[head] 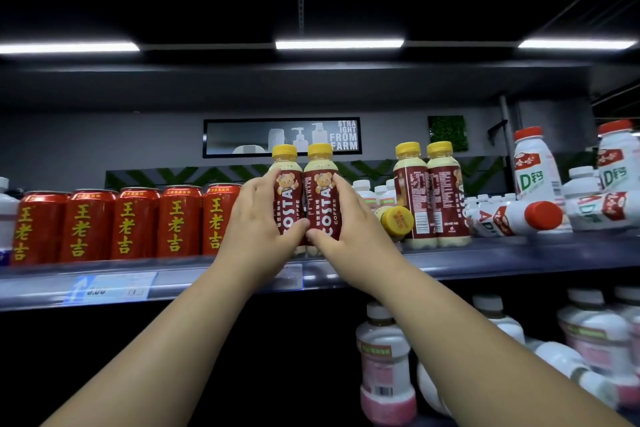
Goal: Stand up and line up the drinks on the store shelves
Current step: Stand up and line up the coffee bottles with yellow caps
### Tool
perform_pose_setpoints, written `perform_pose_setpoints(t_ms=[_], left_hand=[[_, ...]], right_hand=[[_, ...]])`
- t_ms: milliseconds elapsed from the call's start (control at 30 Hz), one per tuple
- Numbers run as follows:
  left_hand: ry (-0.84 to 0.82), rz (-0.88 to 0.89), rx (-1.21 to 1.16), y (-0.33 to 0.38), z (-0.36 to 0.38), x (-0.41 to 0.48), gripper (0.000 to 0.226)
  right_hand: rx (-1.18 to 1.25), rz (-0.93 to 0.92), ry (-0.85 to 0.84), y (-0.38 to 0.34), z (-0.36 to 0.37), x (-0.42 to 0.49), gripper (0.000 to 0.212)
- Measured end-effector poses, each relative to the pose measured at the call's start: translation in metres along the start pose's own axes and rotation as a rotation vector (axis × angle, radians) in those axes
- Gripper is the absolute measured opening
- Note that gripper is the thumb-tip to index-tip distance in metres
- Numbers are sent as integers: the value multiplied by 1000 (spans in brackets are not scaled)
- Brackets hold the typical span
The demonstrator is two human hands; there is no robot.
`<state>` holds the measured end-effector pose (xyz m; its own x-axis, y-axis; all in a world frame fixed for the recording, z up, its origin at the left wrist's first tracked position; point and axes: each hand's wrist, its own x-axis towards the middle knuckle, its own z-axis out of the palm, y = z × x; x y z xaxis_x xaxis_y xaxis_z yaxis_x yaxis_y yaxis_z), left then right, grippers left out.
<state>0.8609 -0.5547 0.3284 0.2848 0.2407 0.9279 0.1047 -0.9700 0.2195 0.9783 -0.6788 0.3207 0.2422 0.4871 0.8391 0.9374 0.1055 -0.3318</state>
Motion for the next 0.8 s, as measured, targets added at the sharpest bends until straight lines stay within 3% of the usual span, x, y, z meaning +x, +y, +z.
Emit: perform_pose_setpoints(t_ms=[133,200,300,467,667,800], left_hand=[[64,146,26,29,2,0,68],[63,207,9,46,8,-1,63],[17,315,-7,68,25,-3,59],[-87,314,-12,80,48,-7,61],[73,248,68,69,42,-1,47],[117,163,165,59,38,-4,57]], right_hand=[[-3,-246,187,-12,-41,-17,62],[-40,-277,327,-5,-63,-22,54],[-39,-159,394,16,-86,-30,49],[-129,2,311,54,-84,-36,47],[-16,72,324,70,-60,-36,45],[-4,55,406,70,-44,-34,37]])
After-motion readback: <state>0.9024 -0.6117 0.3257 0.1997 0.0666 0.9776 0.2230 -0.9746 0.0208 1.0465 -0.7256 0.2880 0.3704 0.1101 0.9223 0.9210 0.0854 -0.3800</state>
